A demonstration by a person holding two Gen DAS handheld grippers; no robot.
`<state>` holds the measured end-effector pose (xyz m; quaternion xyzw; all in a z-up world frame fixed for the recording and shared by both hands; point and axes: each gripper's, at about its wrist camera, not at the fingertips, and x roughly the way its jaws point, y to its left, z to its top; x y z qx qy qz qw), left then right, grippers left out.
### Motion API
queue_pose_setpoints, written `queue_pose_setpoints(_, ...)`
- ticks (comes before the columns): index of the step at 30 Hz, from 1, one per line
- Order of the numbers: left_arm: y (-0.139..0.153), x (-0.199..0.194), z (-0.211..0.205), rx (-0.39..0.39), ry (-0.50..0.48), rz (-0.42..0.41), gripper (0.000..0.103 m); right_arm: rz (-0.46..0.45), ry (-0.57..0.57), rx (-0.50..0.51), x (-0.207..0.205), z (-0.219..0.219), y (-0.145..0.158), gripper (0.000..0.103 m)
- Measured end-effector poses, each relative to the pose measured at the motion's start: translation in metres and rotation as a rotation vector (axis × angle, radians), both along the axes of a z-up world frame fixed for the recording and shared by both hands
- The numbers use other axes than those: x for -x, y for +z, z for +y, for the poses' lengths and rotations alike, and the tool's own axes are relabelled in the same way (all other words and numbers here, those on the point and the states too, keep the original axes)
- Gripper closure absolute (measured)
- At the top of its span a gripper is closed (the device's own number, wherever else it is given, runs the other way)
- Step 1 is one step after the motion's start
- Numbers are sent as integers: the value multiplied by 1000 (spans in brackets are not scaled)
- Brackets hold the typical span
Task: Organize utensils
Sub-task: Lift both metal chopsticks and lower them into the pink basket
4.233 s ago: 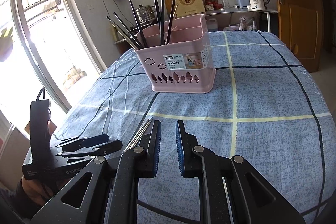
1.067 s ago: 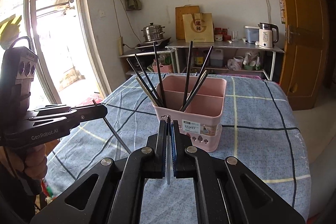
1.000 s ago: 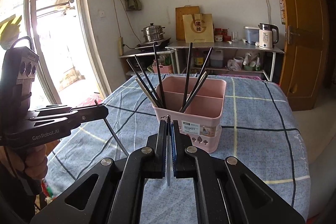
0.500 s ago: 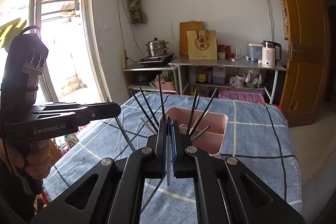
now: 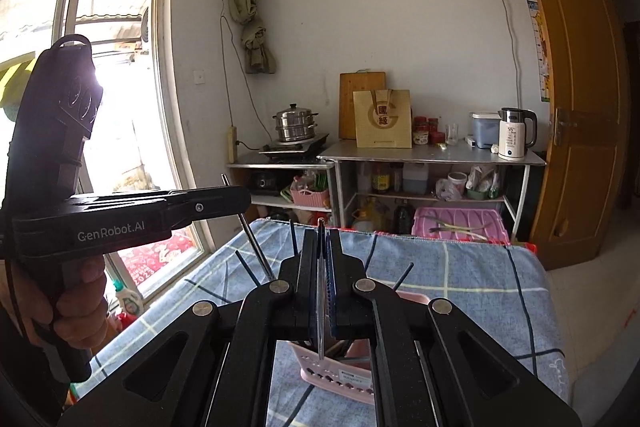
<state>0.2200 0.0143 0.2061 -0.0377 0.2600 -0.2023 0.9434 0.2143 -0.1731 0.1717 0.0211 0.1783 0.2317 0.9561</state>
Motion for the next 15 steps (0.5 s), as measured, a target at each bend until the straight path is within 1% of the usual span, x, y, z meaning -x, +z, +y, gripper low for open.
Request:
queue_pose_setpoints(5, -22, -17, 0, 7, -1, 52, 99, 26, -3, 12, -11, 4, -13, 99)
queue_pose_setpoints(15, -68, -41, -7, -9, -19, 163, 99, 121, 13, 60, -29, 13, -48, 99)
